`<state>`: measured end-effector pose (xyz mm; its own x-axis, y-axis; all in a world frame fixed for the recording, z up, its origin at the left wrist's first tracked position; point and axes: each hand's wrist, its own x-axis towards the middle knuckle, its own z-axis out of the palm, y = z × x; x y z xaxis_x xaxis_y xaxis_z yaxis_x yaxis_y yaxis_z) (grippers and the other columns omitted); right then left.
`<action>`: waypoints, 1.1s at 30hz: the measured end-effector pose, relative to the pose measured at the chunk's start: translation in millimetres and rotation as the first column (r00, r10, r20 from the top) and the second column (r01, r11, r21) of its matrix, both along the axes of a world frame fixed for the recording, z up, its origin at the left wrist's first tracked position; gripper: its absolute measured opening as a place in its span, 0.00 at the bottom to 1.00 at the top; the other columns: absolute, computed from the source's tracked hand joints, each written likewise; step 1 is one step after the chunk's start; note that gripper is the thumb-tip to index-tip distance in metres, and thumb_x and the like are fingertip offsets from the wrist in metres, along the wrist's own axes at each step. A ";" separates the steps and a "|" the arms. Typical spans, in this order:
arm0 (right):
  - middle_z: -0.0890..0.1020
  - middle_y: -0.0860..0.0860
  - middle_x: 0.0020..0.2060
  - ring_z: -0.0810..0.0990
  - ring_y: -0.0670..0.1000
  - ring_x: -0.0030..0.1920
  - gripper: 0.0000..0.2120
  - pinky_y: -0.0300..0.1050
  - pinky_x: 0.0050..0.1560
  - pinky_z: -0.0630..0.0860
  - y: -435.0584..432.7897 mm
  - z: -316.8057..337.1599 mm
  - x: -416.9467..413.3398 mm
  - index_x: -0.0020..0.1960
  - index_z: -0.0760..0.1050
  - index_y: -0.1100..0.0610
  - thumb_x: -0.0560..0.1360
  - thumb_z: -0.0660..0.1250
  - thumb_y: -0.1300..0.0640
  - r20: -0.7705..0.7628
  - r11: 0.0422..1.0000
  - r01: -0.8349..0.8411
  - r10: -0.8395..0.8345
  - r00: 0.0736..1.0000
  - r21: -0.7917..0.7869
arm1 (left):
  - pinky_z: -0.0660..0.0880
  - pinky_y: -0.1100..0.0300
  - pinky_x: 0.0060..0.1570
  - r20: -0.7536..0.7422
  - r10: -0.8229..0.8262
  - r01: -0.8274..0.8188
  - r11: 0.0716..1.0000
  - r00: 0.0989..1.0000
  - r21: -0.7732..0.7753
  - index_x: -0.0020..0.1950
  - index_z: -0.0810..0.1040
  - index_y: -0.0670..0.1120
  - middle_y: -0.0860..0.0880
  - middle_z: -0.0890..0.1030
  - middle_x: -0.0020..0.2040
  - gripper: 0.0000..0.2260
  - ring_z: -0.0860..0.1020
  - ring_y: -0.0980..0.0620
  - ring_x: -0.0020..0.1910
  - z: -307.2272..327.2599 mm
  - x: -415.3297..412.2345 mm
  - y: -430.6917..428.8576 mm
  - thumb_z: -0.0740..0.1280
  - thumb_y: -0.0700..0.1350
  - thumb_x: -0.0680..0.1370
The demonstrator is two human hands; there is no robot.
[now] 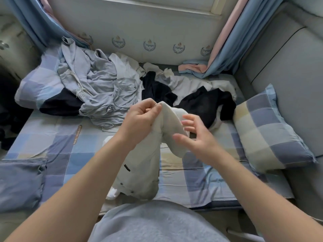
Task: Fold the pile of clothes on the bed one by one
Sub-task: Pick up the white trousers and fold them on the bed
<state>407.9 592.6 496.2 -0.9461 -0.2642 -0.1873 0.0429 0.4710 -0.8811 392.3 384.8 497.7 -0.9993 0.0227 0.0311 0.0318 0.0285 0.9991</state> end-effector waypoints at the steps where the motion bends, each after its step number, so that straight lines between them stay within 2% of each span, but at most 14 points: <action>1: 0.78 0.38 0.59 0.76 0.35 0.59 0.28 0.33 0.56 0.74 -15.9 -7.1 9.8 0.67 0.67 0.43 0.72 0.76 0.45 0.075 0.997 -0.068 0.070 0.995 -0.029 | 0.58 0.62 0.25 0.011 -0.022 0.021 1.000 1.000 0.017 0.37 0.71 0.46 0.46 0.64 0.31 0.15 0.62 0.54 0.27 3.4 1.9 2.3 0.66 0.49 0.81; 4: 0.81 0.37 0.42 0.79 0.39 0.43 0.12 0.41 0.44 0.77 -44.6 -33.6 18.6 0.51 0.73 0.43 0.73 0.74 0.44 0.140 1.000 -0.019 0.018 0.990 0.002 | 0.62 0.65 0.25 0.026 -0.035 0.033 0.998 0.999 0.057 0.39 0.73 0.46 0.48 0.67 0.32 0.13 0.65 0.55 0.28 12.3 3.6 1.5 0.66 0.47 0.82; 5: 0.77 0.39 0.33 0.74 0.41 0.33 0.10 0.43 0.36 0.72 -46.6 -37.0 15.8 0.42 0.71 0.46 0.76 0.71 0.46 0.068 0.998 -0.013 0.009 0.998 0.064 | 0.63 0.63 0.27 0.022 -0.024 0.023 0.997 0.999 0.071 0.39 0.73 0.45 0.47 0.68 0.32 0.12 0.65 0.53 0.29 14.3 2.4 -2.4 0.67 0.48 0.81; 7: 0.66 0.43 0.25 0.62 0.45 0.28 0.18 0.45 0.30 0.61 -44.2 -38.4 8.6 0.35 0.64 0.52 0.79 0.67 0.52 -0.045 0.994 -0.052 0.057 0.997 0.098 | 0.62 0.60 0.29 0.008 0.040 -0.041 0.997 0.999 0.071 0.40 0.74 0.42 0.44 0.68 0.35 0.13 0.65 0.48 0.32 14.1 -1.3 -16.2 0.67 0.50 0.78; 10: 0.65 0.48 0.29 0.62 0.49 0.31 0.16 0.45 0.31 0.60 -32.6 -23.5 -3.3 0.37 0.67 0.59 0.81 0.66 0.56 -0.092 0.997 -0.075 0.073 0.993 -0.021 | 0.67 0.55 0.35 0.037 0.137 -0.140 0.988 0.990 0.070 0.41 0.74 0.43 0.41 0.72 0.38 0.12 0.68 0.45 0.38 4.5 -5.3 -39.8 0.69 0.49 0.78; 13: 0.72 0.55 0.35 0.69 0.53 0.36 0.14 0.48 0.37 0.67 -19.6 0.1 -12.7 0.42 0.75 0.59 0.81 0.67 0.51 0.011 0.967 0.015 -0.013 1.000 -0.255 | 0.78 0.52 0.46 0.090 0.071 -0.072 0.997 0.993 0.005 0.49 0.78 0.45 0.42 0.81 0.45 0.04 0.79 0.48 0.43 -12.4 -5.1 -49.2 0.69 0.45 0.81; 16: 0.80 0.58 0.43 0.78 0.57 0.44 0.14 0.51 0.45 0.78 -8.3 19.4 -20.4 0.52 0.76 0.64 0.79 0.66 0.52 0.135 0.896 0.110 -0.057 0.989 -0.430 | 0.78 0.67 0.49 0.247 -0.110 0.146 0.980 0.963 -0.134 0.64 0.77 0.48 0.46 0.82 0.59 0.17 0.82 0.56 0.51 -37.2 8.3 -38.1 0.73 0.51 0.77; 19: 0.83 0.57 0.47 0.82 0.54 0.48 0.13 0.49 0.50 0.81 1.0 34.3 -25.4 0.57 0.77 0.64 0.82 0.61 0.55 0.211 0.841 0.172 -0.070 0.975 -0.513 | 0.81 0.52 0.53 0.342 -0.256 0.328 0.930 0.904 -0.169 0.61 0.79 0.52 0.49 0.83 0.55 0.24 0.83 0.51 0.53 -63.1 27.6 -11.7 0.76 0.62 0.69; 21: 0.84 0.56 0.48 0.84 0.52 0.48 0.14 0.47 0.49 0.83 7.9 38.8 -29.7 0.59 0.77 0.63 0.83 0.60 0.54 0.224 0.836 0.207 -0.104 0.969 -0.508 | 0.77 0.46 0.47 0.275 -0.244 0.295 0.942 0.930 -0.161 0.53 0.79 0.45 0.45 0.82 0.46 0.23 0.81 0.44 0.45 -70.2 32.5 2.8 0.72 0.62 0.70; 23: 0.84 0.58 0.48 0.83 0.53 0.47 0.16 0.47 0.48 0.83 17.1 36.8 -36.0 0.61 0.77 0.65 0.83 0.61 0.54 0.200 0.858 0.277 -0.208 0.957 -0.433 | 0.69 0.53 0.38 0.144 -0.154 0.175 0.974 0.978 -0.147 0.46 0.75 0.37 0.46 0.73 0.37 0.25 0.71 0.48 0.35 -65.3 29.2 8.9 0.69 0.60 0.74; 26: 0.80 0.56 0.43 0.80 0.51 0.39 0.10 0.47 0.40 0.79 33.4 27.3 -45.4 0.56 0.76 0.61 0.83 0.64 0.55 0.159 0.869 0.408 -0.377 0.912 -0.279 | 0.60 0.56 0.32 0.001 -0.036 0.036 0.991 0.999 -0.131 0.37 0.67 0.38 0.50 0.64 0.32 0.22 0.63 0.52 0.32 -38.7 19.0 6.5 0.67 0.53 0.80; 28: 0.80 0.54 0.42 0.80 0.51 0.38 0.03 0.45 0.37 0.78 39.5 21.0 -44.9 0.54 0.72 0.56 0.82 0.66 0.58 0.146 0.840 0.472 -0.448 0.882 -0.269 | 0.63 0.55 0.35 -0.024 0.046 -0.047 0.998 0.999 -0.045 0.40 0.70 0.34 0.46 0.67 0.34 0.25 0.65 0.50 0.34 -19.6 11.9 -2.0 0.66 0.57 0.79; 31: 0.81 0.50 0.54 0.82 0.51 0.53 0.15 0.45 0.47 0.80 33.8 7.8 -24.1 0.59 0.70 0.49 0.77 0.72 0.53 0.098 0.904 0.344 -0.330 0.939 -0.254 | 0.69 0.46 0.43 0.070 0.147 -0.158 0.969 0.987 0.190 0.44 0.75 0.34 0.40 0.74 0.42 0.25 0.70 0.43 0.41 3.5 3.7 -11.8 0.67 0.59 0.78; 33: 0.76 0.45 0.64 0.78 0.46 0.62 0.35 0.45 0.54 0.78 18.8 -2.1 0.3 0.71 0.64 0.45 0.68 0.74 0.41 0.158 0.979 0.139 -0.116 0.981 -0.147 | 0.75 0.47 0.45 0.135 0.149 -0.183 0.939 0.980 0.292 0.43 0.76 0.43 0.40 0.77 0.41 0.17 0.75 0.43 0.40 13.7 2.5 -8.1 0.65 0.55 0.82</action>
